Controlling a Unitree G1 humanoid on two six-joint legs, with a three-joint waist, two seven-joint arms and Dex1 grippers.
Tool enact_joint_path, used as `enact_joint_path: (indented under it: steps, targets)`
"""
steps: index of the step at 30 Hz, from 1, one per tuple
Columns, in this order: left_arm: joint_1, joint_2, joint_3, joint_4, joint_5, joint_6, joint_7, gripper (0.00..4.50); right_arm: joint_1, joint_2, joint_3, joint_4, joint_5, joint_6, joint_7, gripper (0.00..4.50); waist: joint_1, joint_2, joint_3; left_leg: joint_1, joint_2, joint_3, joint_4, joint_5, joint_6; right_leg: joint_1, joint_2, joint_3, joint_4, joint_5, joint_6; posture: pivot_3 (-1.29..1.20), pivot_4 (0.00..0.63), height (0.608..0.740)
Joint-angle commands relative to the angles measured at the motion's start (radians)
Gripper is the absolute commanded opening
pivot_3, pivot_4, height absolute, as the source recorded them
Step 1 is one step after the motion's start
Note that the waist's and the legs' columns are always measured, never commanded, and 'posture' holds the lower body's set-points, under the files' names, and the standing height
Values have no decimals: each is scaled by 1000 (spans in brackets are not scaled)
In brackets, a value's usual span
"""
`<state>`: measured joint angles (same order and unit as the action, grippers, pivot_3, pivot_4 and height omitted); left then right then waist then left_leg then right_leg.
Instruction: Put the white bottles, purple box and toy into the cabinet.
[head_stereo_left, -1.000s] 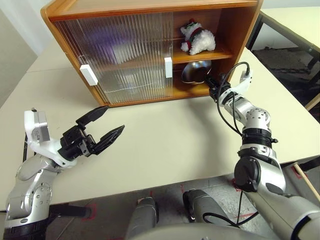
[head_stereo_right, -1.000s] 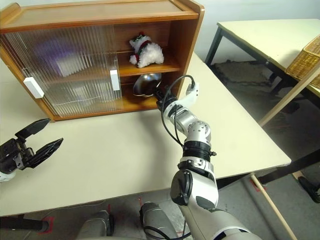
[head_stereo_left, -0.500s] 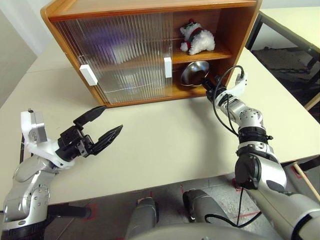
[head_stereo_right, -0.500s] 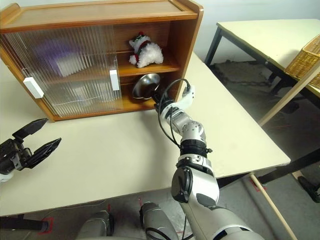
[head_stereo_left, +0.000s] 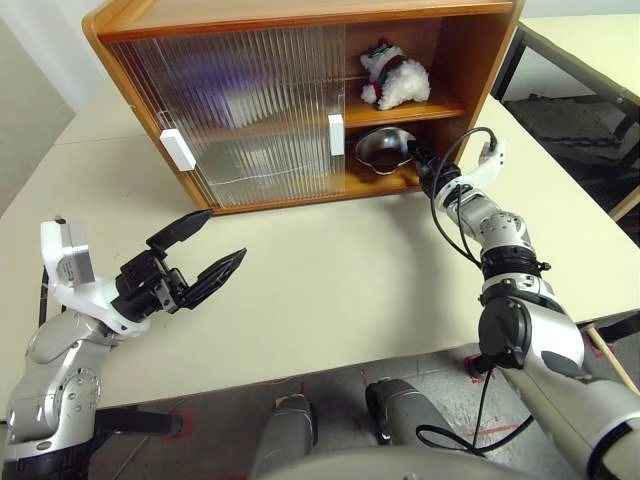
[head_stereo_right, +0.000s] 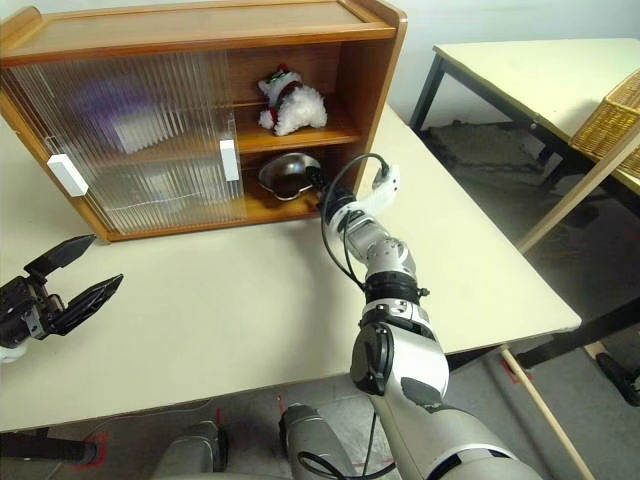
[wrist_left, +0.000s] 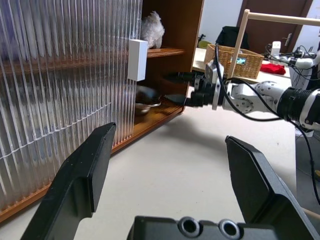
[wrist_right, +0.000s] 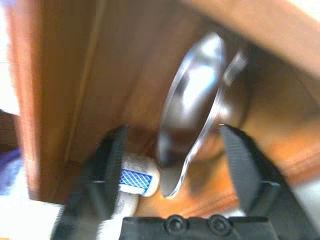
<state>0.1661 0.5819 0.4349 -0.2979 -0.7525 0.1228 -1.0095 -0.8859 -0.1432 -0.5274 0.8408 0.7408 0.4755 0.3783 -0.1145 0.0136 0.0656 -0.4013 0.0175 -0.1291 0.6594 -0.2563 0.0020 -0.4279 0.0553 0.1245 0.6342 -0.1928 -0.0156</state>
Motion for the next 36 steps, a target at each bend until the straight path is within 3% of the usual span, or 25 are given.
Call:
enact_joint_path:
  steps: [1,8,11,15,20,28,30,36]
  targets:
    - [3,6,-7,-15,8,1,0,4500,37,-53,80,-57,-53,66,85,4463,0,0,0,0,0,0,0,0,0,0,0,0,0,0,0,-139,81,740]
    - [6,8,-6,-11,6,1,-3,4500,207,-223,375,-403,-85,352,396,4463,-2,0,0,0,0,1,1,0,0,1,0,0,-1,0,1,-148,85,740]
    - [7,8,-7,-10,7,1,-5,4500,269,-294,429,-585,2,512,511,3487,-3,0,0,1,-1,1,1,0,-1,3,1,-1,-1,-2,3,-146,86,740]
    - [9,8,-5,-8,6,1,-7,4500,281,-309,426,-705,61,605,522,1933,-9,0,0,5,-2,2,2,2,-2,6,2,0,-1,-7,13,-148,87,740]
    - [8,9,-7,-5,7,1,-8,4500,226,-209,404,-736,67,575,433,24,-11,-1,0,8,-3,1,2,3,-1,9,1,0,0,-7,13,-149,87,740]
    - [9,11,-8,-5,8,3,-9,4500,124,6,430,-696,13,462,289,24,-15,0,-1,2,-1,0,-2,3,-1,0,2,0,0,-4,7,-143,84,740]
    - [5,12,-9,-3,9,3,-10,4500,104,34,441,-665,-12,429,274,24,-14,0,-1,0,0,-1,-3,3,-2,-2,2,-1,0,-1,-1,-136,85,740]
    - [3,18,-4,-2,8,4,-9,4500,61,95,477,-568,-86,315,262,24,-4,0,-1,-2,0,-1,-3,1,-4,-4,1,-1,0,-3,-2,-131,85,740]
